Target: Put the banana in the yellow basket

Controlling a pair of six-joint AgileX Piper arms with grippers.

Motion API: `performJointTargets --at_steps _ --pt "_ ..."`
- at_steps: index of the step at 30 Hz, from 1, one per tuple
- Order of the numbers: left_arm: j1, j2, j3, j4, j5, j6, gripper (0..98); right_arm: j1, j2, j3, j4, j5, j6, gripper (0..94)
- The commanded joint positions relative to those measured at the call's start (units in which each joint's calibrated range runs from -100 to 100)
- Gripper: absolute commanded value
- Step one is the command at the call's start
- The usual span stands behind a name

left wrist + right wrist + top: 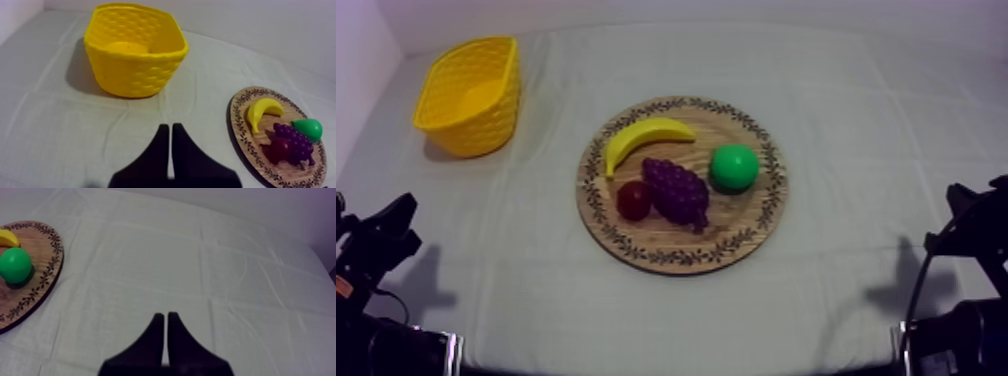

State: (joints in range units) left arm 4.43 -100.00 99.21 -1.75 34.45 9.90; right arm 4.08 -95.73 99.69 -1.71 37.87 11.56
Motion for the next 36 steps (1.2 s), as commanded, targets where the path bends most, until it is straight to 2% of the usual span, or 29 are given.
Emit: performJointTargets --at_steps 1,29,36 --pt "0.0 0.0 0.0 -0.03 0.0 0.0 0.2 0.0 0.0 0.0 0.0 0.0 0.0 0.3" --pt "0.0 0.0 0.0 -0.03 0.0 -0.1 0.2 0.0 0.0 0.0 0.0 0.0 0.0 0.3" --pt "0.0 0.0 0.0 -0.03 0.0 -2.2 0.2 0.0 0.0 0.0 0.0 0.0 0.0 0.3"
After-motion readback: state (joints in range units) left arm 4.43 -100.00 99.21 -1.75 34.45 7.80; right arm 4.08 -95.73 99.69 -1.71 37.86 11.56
